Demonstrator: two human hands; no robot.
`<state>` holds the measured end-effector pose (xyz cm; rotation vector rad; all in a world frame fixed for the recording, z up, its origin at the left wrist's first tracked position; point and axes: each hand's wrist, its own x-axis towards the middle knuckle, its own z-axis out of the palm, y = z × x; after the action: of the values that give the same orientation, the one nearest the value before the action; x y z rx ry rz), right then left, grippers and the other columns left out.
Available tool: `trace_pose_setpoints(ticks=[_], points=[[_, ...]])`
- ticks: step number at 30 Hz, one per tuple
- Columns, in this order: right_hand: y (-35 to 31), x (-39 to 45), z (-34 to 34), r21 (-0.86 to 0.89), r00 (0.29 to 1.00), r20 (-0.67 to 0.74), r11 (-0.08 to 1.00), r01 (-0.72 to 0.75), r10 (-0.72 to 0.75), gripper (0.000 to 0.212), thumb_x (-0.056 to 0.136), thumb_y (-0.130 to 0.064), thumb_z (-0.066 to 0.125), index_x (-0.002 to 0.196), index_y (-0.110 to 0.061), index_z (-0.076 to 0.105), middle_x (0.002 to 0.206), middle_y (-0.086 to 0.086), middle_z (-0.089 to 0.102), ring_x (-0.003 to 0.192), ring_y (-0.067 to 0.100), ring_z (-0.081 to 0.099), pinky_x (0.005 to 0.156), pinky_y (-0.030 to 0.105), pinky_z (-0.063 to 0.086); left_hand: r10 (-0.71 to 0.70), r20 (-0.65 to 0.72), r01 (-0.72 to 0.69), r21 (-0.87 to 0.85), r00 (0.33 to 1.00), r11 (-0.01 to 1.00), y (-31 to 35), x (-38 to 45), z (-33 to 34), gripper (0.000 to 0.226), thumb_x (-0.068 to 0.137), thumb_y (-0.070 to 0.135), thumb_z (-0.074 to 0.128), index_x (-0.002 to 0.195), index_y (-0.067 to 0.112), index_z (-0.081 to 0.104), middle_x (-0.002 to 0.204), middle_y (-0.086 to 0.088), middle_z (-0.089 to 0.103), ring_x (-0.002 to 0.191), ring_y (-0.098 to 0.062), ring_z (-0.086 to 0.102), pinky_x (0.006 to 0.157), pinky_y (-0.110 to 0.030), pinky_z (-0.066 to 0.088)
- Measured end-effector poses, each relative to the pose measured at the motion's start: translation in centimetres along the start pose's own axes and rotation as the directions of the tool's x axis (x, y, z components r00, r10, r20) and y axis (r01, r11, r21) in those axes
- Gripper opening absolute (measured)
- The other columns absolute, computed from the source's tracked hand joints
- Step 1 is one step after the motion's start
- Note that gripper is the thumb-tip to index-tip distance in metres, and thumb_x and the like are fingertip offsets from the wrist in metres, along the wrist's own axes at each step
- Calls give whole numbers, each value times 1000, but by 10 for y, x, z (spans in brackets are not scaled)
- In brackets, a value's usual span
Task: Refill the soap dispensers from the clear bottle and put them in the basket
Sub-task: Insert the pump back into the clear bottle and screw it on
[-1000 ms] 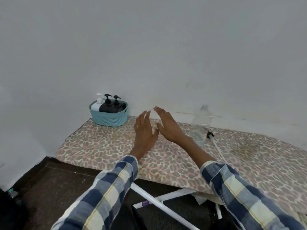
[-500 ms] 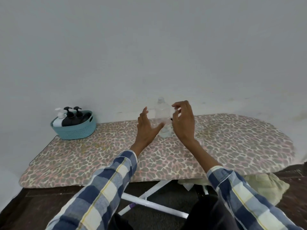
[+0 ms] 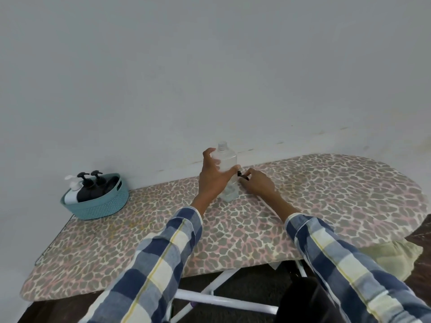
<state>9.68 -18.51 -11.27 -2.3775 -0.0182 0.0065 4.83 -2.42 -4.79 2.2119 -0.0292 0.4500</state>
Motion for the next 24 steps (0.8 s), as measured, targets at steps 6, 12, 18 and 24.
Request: trace_pose_setpoints(ticks=[6,12,18,24], points=[[3,5,5,-42,997,-74,998,-41,38,41,93,-53,68,73,-19,58,69,1,64,61,17,59,56,30,41,-10,13,8,124,1000,992,3,4,-3,85,76,58,87,135,31,32,126,2,59,105,-23,66,84,-35,52],[32,4,-20,600,995,-52,800,-36,84,52,98,-48,70,63,-10,65,57,8,55,46,16,47,52,28,41,-18,9,16,137,1000,990,2,1,-8,83,77,53,89,132,25,34,127,0,60,104,-24,65,80,-32,45],[43,-2,-73,992,951,97,43,-114,294,32,98,-30,74,95,2,72,95,18,72,56,10,43,55,22,44,-4,35,-2,187,999,982,8,-1,-9,83,77,57,87,131,26,31,119,5,60,102,-26,67,78,-34,45],[38,-6,-102,988,981,32,-157,-1,191,33,98,-25,74,109,5,73,100,14,60,58,7,53,65,18,56,102,55,-114,326,993,938,10,-3,-30,90,71,70,86,131,28,33,115,8,66,97,-25,71,79,-38,53]])
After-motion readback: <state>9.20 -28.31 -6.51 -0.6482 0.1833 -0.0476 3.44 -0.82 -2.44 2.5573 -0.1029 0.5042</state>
